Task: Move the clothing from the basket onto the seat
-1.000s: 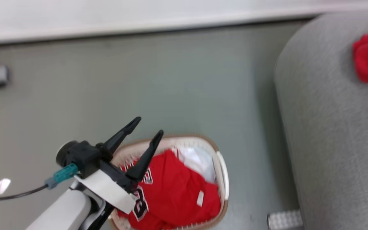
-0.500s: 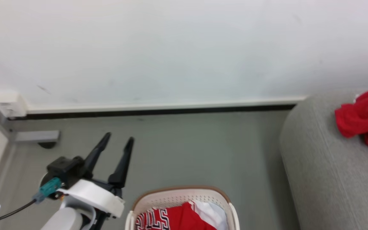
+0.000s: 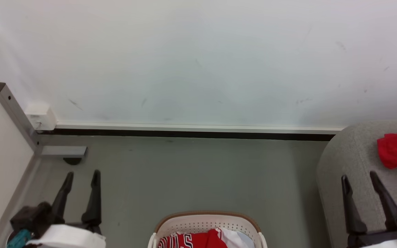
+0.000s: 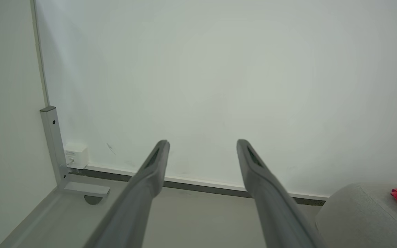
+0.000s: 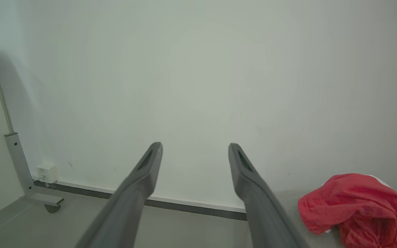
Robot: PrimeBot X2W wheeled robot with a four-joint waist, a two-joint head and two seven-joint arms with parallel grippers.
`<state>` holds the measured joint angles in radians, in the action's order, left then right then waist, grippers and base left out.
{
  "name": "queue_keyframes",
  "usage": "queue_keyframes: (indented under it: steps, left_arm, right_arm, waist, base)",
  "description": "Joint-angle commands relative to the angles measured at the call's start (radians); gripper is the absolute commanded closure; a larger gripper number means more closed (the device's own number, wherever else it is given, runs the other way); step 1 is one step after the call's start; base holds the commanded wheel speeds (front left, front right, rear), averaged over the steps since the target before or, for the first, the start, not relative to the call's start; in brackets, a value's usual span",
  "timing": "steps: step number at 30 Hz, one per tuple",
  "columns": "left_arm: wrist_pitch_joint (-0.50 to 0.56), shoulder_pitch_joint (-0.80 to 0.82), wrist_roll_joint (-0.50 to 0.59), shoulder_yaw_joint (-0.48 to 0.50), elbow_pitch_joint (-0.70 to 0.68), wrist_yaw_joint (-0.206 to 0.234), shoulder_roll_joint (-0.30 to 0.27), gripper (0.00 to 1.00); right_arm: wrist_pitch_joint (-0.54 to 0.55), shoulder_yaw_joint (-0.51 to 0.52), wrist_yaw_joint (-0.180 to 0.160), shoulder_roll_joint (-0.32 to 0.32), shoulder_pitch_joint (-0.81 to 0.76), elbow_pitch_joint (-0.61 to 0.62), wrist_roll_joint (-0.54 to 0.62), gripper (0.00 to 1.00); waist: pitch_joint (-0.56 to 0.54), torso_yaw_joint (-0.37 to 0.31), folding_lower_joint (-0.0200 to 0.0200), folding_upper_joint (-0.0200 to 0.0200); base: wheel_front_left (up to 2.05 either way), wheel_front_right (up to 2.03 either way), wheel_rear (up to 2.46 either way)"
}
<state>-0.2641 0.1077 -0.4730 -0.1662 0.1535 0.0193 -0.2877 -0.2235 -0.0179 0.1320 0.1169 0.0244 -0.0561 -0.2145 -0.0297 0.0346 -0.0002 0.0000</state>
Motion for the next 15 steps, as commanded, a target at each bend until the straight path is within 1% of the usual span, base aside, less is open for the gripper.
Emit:
queue_keyframes:
  steps: [1, 3, 5, 9, 12, 15]
  left_arm:
    - [0.000, -0.024, 0.022, 0.021, -0.010, -0.006, 0.013, 0.00]
    - [0.000, -0.055, 0.053, 0.057, -0.023, -0.023, 0.040, 0.00]
    - [0.000, -0.081, 0.080, 0.083, -0.018, -0.046, 0.065, 0.00]
    - [0.000, -0.094, 0.127, 0.125, -0.007, -0.082, 0.108, 0.00]
    - [0.000, -0.093, 0.150, 0.151, 0.003, -0.102, 0.132, 0.00]
    - [0.000, -0.080, 0.171, 0.168, 0.016, -0.120, 0.145, 0.00]
  right_arm:
    - [-0.011, -0.002, -0.003, -0.002, -0.021, -0.006, -0.004, 0.00]
    - [-0.024, -0.021, -0.003, -0.012, -0.036, -0.017, 0.002, 0.00]
    - [-0.035, -0.017, -0.002, -0.025, -0.046, -0.027, -0.006, 0.00]
    - [-0.042, -0.028, -0.003, -0.048, -0.054, -0.051, 0.015, 0.00]
    - [-0.042, -0.032, -0.003, -0.059, -0.044, -0.053, 0.020, 0.00]
    - [-0.042, -0.039, -0.003, -0.064, -0.029, -0.049, 0.022, 0.00]
  waist:
    - [-0.001, -0.005, 0.0002, 0.0000]
    - [0.001, -0.011, 0.0002, 0.0000]
    - [0.003, -0.017, 0.0002, 0.0000]
    - [0.008, -0.023, 0.0002, 0.0000]
    - [0.012, -0.026, 0.0002, 0.0000]
    - [0.015, -0.029, 0.0002, 0.0000]
  base:
    - [0.00, 0.00, 0.00]
    - [0.00, 0.00, 0.00]
    - [0.00, 0.00, 0.00]
    - [0.00, 0.00, 0.00]
    - [0.00, 0.00, 0.00]
    - [0.00, 0.00, 0.00]
